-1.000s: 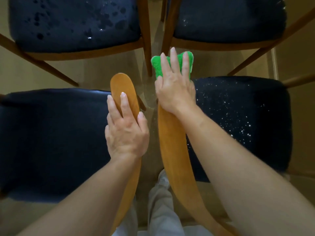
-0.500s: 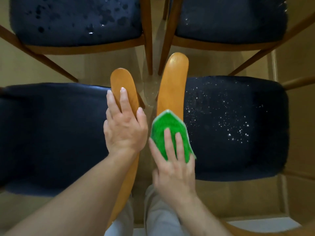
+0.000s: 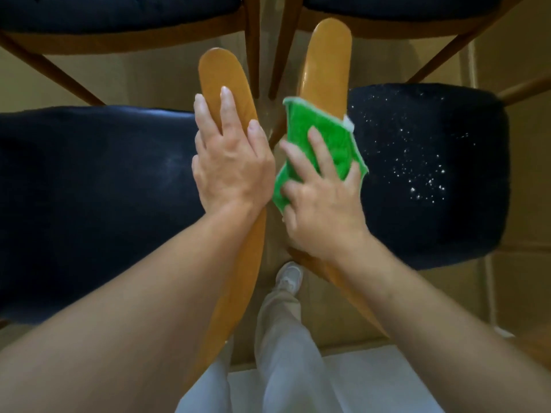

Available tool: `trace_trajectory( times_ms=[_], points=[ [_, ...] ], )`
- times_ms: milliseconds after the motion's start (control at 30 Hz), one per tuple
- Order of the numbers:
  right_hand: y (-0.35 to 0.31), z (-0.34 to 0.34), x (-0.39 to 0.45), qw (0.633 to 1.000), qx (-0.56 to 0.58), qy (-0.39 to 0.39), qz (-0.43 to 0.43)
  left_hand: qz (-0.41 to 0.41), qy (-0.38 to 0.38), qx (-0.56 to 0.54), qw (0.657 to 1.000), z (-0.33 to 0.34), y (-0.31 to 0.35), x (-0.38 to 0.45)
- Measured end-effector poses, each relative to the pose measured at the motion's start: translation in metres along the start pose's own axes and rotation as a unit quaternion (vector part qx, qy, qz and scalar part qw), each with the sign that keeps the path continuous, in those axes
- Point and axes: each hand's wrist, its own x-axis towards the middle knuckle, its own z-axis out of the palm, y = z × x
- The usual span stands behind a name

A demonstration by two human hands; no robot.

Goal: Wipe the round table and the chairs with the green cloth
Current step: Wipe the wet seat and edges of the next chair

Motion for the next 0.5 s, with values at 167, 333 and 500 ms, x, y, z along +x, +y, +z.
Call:
trace_trajectory(
  times_ms=[167, 333, 500],
  points=[
    [0.0, 0.034, -0.15, 0.995, -0.078, -0.014, -0.067, 0.006, -0.003, -0.021, 1.0, -0.001, -0.002, 0.0],
    [0.006, 0.038, -0.153, 0.995, -0.09, 0.017, -0.039, 0.007, -0.036, -0.075, 0.996, -0.006, -0.003, 0.002],
    [-0.014, 0.032, -0.09, 0.993, -0.091, 0.046, 0.053, 0.064, -0.037, -0.093, 0.993, -0.018, 0.003, 0.001]
  ],
)
